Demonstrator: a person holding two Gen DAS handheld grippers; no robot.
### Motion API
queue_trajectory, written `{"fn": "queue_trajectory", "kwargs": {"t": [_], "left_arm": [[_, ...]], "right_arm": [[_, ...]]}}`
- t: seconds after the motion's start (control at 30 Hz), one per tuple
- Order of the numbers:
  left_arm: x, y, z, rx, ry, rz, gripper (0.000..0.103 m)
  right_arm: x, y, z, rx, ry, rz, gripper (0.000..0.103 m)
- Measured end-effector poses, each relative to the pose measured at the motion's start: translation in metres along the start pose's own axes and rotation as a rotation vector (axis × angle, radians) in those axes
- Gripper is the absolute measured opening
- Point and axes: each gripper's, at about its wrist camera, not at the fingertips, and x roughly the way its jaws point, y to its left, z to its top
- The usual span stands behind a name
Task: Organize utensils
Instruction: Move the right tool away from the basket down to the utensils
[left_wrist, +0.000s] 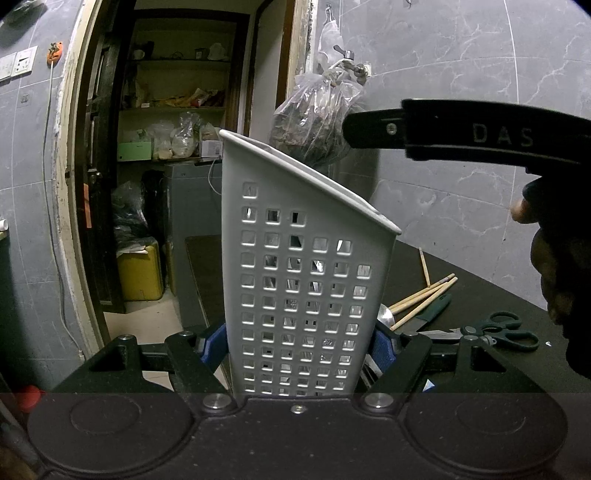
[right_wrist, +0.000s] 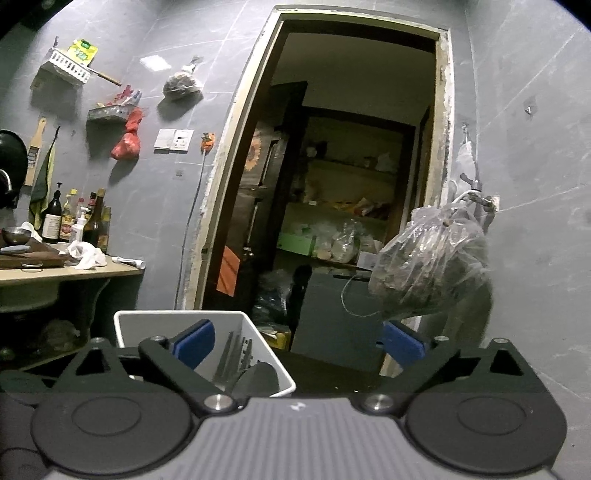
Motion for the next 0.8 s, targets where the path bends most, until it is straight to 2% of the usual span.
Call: {"fn": "queue_trajectory", "kwargs": {"t": [0.3,0.5,0.6,0.8], "left_arm": [[0.0,0.0,0.0,0.0,0.0,0.0,0.077],[0.0,0.0,0.001,-0.001,0.0,0.001,0.077],[0.0,0.0,0.001,0.001,0.0,0.001,0.077],[-0.002,0.0,0.001,-0.003,0.0,-0.002,0.077]], "right_arm": [[-0.007,-0.024,-0.007,0.05,0.0,-0.062,0.103],[-0.014,-0.06,-0.021,0.115,0.058,-0.136,0.103],[-0.011,-0.078,-0.033,0.171,0.115,-0.137,0.103],[0.021,-0.095,-0.066,0.228,0.311,-0.065,0.103]]}}
